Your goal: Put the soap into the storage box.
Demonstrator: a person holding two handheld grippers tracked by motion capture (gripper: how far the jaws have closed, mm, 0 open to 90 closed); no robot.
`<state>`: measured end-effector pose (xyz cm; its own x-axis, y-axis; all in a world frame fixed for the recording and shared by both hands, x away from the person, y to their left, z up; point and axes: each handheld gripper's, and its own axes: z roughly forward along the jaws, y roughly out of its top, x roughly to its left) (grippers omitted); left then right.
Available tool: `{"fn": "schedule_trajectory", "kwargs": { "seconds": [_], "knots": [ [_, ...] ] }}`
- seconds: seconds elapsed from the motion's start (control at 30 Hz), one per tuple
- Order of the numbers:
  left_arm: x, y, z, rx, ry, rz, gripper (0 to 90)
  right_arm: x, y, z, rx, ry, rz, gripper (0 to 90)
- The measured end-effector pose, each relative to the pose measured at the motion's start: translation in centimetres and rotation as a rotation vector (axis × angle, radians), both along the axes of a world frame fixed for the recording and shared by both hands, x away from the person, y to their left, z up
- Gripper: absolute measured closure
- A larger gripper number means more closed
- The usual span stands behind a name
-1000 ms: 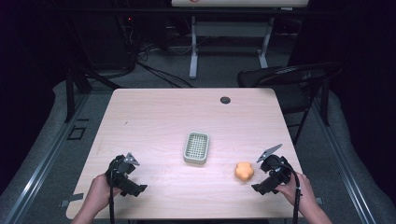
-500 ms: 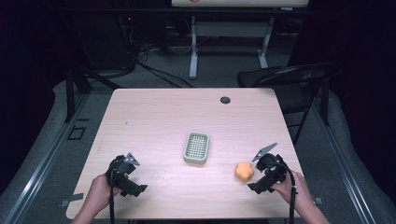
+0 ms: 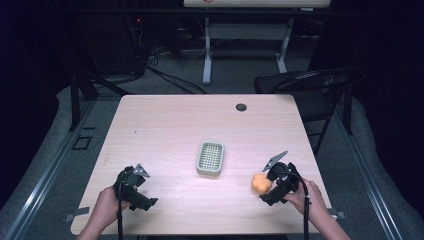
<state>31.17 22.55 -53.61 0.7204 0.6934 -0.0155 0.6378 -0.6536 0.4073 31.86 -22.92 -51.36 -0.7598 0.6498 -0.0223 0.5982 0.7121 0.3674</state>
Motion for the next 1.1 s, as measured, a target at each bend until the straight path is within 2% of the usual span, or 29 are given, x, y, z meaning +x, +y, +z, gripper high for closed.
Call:
{"fn": "schedule_trajectory", "kwargs": {
  "seconds": [0.07,0.2,0.23,0.3,0.5,0.63,0.67,0.77,0.87,1.0,1.1],
  "knots": [
    [0.0,0.0,0.0,0.000,0.000,0.000,0.1,0.2,0.2,0.0,-0.013,0.002,0.009,0.0],
    [0.0,0.0,0.0,0.001,-0.001,-0.002,0.1,0.4,0.7,-0.4,0.007,0.002,0.009,0.0],
    [0.0,0.0,0.0,0.002,0.000,0.000,0.1,0.5,0.7,-0.3,-0.015,0.001,0.018,0.0],
    [0.0,0.0,0.0,0.001,0.000,0.001,0.1,0.6,1.0,-0.5,-0.027,0.004,0.020,0.0],
    [0.0,0.0,0.0,0.001,0.000,0.002,0.1,1.0,1.4,-1.2,-0.012,0.016,-0.003,0.0],
    [0.0,0.0,0.0,0.002,0.000,0.001,0.1,1.8,1.8,-1.7,-0.052,0.020,-0.008,2.1],
    [0.0,0.0,0.0,0.002,-0.001,0.000,0.1,1.9,1.9,-1.8,-0.045,0.024,-0.014,2.3],
    [0.0,0.1,0.0,0.000,-0.001,0.002,0.1,2.2,2.1,-2.0,-0.068,0.020,-0.014,3.0],
    [-0.1,0.1,0.0,-0.002,-0.002,0.003,0.1,2.5,2.4,-2.2,-0.077,0.019,-0.030,7.2],
    [-0.1,0.1,0.0,-0.002,-0.001,0.001,0.1,2.7,2.5,-2.6,-0.058,0.025,-0.043,12.5],
    [0.0,0.1,0.0,0.000,-0.001,0.002,0.1,2.7,2.5,-2.6,-0.078,0.029,-0.039,15.0]
  ]
}}
